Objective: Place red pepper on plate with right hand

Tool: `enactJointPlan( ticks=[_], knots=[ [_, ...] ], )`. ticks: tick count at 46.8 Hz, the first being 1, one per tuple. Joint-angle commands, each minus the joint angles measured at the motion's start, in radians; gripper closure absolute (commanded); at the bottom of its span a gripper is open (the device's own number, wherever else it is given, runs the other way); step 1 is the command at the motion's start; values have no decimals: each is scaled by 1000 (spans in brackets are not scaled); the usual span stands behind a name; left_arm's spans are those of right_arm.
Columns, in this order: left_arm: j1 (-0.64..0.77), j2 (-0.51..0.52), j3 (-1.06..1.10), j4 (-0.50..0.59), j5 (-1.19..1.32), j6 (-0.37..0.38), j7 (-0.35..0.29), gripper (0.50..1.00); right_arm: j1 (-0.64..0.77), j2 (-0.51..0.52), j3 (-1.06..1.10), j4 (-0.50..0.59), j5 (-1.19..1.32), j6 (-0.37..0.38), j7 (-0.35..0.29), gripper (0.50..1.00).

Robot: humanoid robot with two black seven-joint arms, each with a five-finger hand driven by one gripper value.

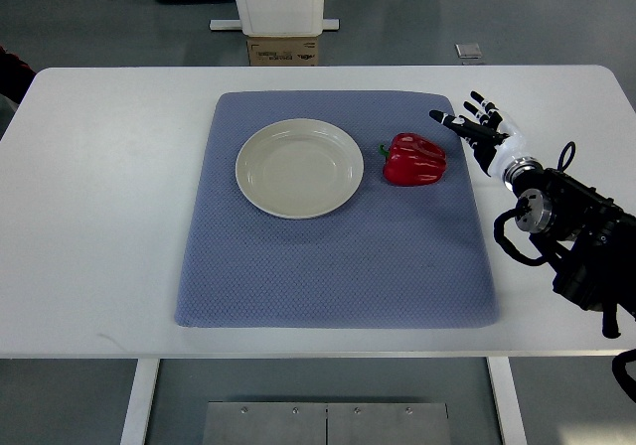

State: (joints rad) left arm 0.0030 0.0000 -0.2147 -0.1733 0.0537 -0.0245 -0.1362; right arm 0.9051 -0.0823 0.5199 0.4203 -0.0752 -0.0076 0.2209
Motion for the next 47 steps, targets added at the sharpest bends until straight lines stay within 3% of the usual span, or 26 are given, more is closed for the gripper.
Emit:
enactJointPlan(
  ticks=[1, 47],
  knots=[
    [0, 0, 0, 0, 0, -2, 0, 500, 2, -1, 0, 0, 0, 0, 0, 500],
    [8, 0, 1, 0, 0, -2, 0, 500, 11, -10, 2, 2, 0, 12, 2, 500]
  ],
)
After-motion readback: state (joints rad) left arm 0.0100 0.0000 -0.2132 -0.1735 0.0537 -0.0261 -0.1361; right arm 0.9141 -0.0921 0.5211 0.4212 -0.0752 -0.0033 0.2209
